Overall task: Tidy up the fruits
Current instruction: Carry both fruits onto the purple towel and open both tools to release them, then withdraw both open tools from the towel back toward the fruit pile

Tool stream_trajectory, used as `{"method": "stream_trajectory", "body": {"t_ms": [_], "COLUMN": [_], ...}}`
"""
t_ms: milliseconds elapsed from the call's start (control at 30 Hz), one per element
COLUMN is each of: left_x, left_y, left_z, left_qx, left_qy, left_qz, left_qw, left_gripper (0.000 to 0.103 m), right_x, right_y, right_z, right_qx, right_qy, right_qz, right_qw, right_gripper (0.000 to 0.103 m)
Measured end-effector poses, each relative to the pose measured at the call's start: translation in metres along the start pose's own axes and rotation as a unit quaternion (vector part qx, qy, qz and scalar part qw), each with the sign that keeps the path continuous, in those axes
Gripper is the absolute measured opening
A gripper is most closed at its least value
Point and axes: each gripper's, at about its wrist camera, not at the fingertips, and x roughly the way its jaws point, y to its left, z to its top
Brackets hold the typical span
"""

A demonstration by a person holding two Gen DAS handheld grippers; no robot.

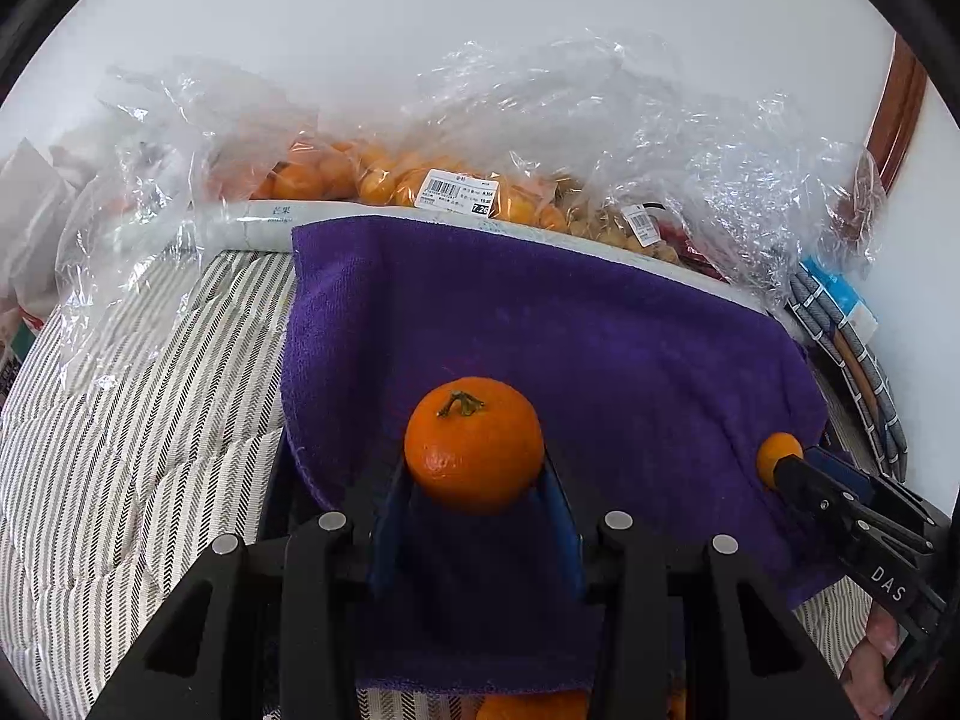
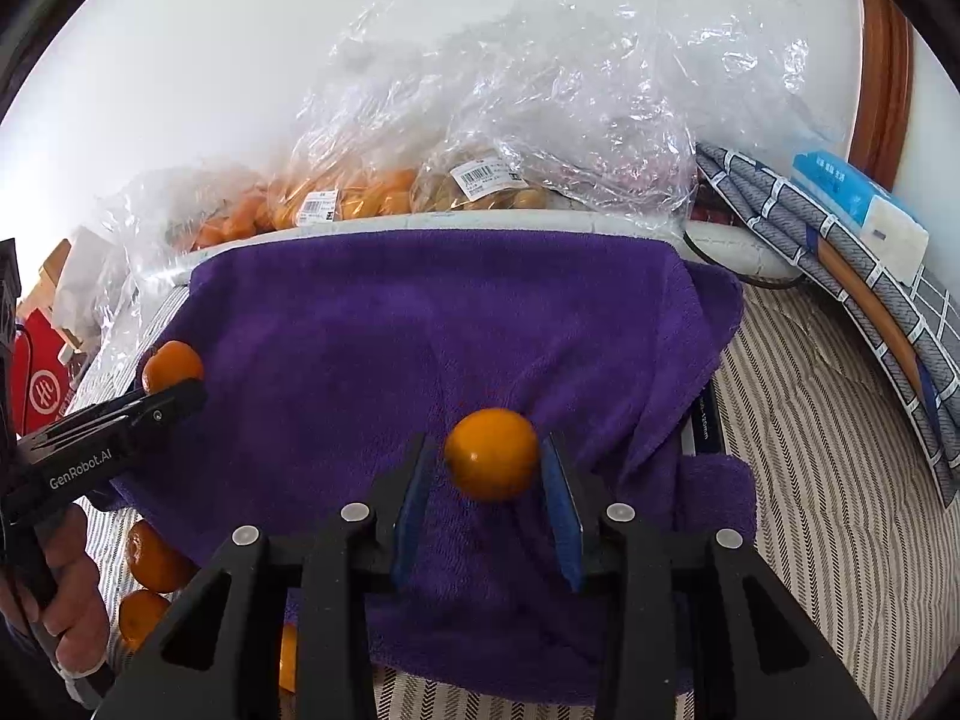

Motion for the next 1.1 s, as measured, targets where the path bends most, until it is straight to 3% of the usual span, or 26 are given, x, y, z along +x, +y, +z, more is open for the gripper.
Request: {"method": "stream_trajectory", "body": {"t_ms": [233, 333, 533, 667, 767, 1100], "left_x": [-0.005, -0.013, -0.023, -0.027, -0.029, -0.044], "left_y": [0.001, 0.002, 0.002, 0.001, 0.002, 0.004], "left_z": [0.000, 0.000, 0.001, 0.001, 0.001, 0.002], "left_qx": [-0.008, -0.010, -0.028, -0.029, -0.033, -0.042], "left_qy": [-0.014, -0.032, -0.054, -0.073, -0.079, -0.107], "left_qz": [-0.001, -0.002, -0.007, 0.021, 0.030, -0.003], "left_qw": [0.9999, 0.9994, 0.9981, 0.9967, 0.9958, 0.9934], "left_gripper": [0.044, 0.053, 0.057, 0.060, 0.062, 0.062], "right_x": [-0.016, -0.021, -0.026, -0.027, -0.032, -0.053], "right_y": [0.002, 0.000, -0.006, -0.010, -0.011, -0.009], "right_z": [0.003, 0.004, 0.006, 0.006, 0.006, 0.012], "right_qx": [-0.001, 0.011, 0.031, 0.045, 0.064, 0.042], "right_qy": [-0.023, -0.029, -0.025, -0.026, -0.032, -0.073], "right_qz": [-0.009, -0.025, -0.052, -0.050, -0.075, -0.108], "right_qw": [1.000, 0.999, 0.998, 0.997, 0.995, 0.991], "right_gripper": [0.067, 0.074, 0.085, 0.087, 0.087, 0.087]}}
